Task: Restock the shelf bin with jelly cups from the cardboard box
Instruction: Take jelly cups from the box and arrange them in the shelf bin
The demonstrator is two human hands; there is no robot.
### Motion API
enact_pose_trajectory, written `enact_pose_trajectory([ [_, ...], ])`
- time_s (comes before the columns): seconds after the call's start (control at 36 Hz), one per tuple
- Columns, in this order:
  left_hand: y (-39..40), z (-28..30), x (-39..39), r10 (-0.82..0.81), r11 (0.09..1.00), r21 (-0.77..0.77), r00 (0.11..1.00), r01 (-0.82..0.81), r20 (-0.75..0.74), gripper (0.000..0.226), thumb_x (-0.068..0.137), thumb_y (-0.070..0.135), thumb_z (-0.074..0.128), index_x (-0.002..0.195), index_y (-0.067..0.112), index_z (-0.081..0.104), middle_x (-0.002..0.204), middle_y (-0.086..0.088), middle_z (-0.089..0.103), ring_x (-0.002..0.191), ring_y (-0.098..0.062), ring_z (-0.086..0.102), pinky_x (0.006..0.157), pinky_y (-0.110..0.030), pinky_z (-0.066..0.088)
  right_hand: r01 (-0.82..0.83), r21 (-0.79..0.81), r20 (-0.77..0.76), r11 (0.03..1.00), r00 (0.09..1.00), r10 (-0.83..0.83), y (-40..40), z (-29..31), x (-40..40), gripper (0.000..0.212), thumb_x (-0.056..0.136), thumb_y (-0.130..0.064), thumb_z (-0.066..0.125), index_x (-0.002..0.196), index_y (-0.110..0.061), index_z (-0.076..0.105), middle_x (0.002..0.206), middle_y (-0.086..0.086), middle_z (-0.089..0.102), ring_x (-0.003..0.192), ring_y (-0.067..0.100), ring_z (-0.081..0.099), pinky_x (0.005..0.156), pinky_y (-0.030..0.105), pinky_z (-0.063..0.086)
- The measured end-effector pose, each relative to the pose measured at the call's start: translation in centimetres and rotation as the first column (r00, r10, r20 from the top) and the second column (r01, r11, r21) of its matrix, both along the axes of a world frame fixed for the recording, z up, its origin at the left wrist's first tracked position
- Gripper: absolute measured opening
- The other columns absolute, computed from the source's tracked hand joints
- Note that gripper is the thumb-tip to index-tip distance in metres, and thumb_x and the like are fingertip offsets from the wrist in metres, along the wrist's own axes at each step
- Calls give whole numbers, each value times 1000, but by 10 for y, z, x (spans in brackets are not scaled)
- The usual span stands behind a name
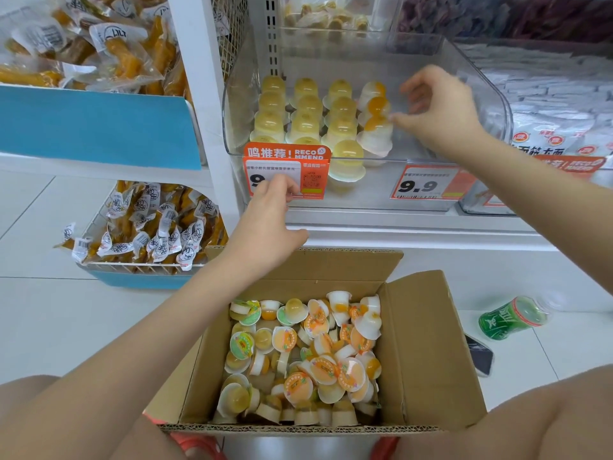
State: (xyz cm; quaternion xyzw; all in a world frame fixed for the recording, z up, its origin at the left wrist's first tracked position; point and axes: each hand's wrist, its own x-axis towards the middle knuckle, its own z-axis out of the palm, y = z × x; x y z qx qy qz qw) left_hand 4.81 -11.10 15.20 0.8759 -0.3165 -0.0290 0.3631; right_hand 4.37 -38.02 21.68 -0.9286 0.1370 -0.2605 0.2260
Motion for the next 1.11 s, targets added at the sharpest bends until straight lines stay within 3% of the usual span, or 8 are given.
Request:
enact_pose_trajectory([
  [0.08, 2, -7, -5, -14, 1000, 21, 1000, 14, 4, 52, 75, 12, 73, 117, 14, 43, 112, 5, 39, 101, -9, 43, 78, -22, 37, -123, -11, 209, 992, 970, 123, 27, 5, -43, 21, 77, -15, 66, 95, -8, 60, 89, 1, 58, 79, 16, 58, 73, 22, 47],
  [0.17, 5, -23, -11, -30, 997, 70, 1000, 30, -3, 51, 76, 12, 73, 117, 14, 43, 111, 4, 41, 98, -9, 43, 80, -23, 38, -284, -27, 196, 959, 939, 283, 59, -13, -87, 12, 80, -3, 64, 90, -7, 60, 84, 4, 57, 71, 11, 54, 66, 15, 45],
  [0.28, 9, -63, -19, -53, 966, 244, 992, 81, -118, 53, 75, 12, 74, 120, 15, 44, 116, -3, 46, 100, -16, 51, 86, -32, 47, -433, 105, -143, 895, 884, 445, 82, -84, -119, 17, 81, -4, 68, 95, -10, 60, 84, -1, 58, 73, 9, 52, 67, 16, 44],
  [0.39, 24, -114, -23, -99, 874, 445, 968, 195, -231, 55, 74, 6, 70, 122, 14, 44, 119, -6, 47, 105, -22, 53, 89, -38, 47, -387, 235, -507, 891, 734, 452, 82, -175, -128, 26, 83, -9, 66, 107, -12, 57, 97, 1, 56, 90, 17, 54, 78, 27, 47],
  [0.53, 37, -167, -26, -83, 751, 601, 942, 273, -324, 44, 84, 8, 58, 126, 8, 44, 122, -11, 48, 112, -27, 50, 87, -31, 40, -265, 241, -715, 934, 602, 355, 72, -256, -124, 39, 86, -15, 63, 123, -13, 51, 118, 9, 54, 109, 23, 51, 89, 32, 43],
  [0.75, 25, -256, -42, -38, 762, 529, 841, 374, -540, 56, 75, 9, 72, 125, 14, 48, 123, -9, 52, 110, -25, 53, 83, -30, 46, -154, 356, -745, 922, 548, 379, 81, -323, -123, 45, 80, -11, 68, 122, -14, 52, 119, 6, 54, 107, 21, 52, 79, 25, 41],
  [0.94, 17, -297, -56, -147, 647, 549, 792, 530, -592, 67, 70, 12, 76, 128, 14, 44, 125, -6, 46, 116, -25, 48, 94, -36, 44, -594, 330, -772, 733, 277, 572, 108, -339, -139, 69, 79, -21, 66, 141, -27, 38, 133, 6, 38, 117, 23, 40, 96, 37, 40],
  [1.11, 19, -308, -50, -294, 447, 649, 787, 615, -543, 58, 70, 32, 77, 119, 15, 51, 118, -4, 49, 115, -22, 42, 94, -31, 40, -559, 305, -755, 771, 352, 554, 117, -341, -138, 61, 82, -20, 66, 137, -29, 42, 130, 6, 37, 113, 25, 44, 90, 31, 36],
])
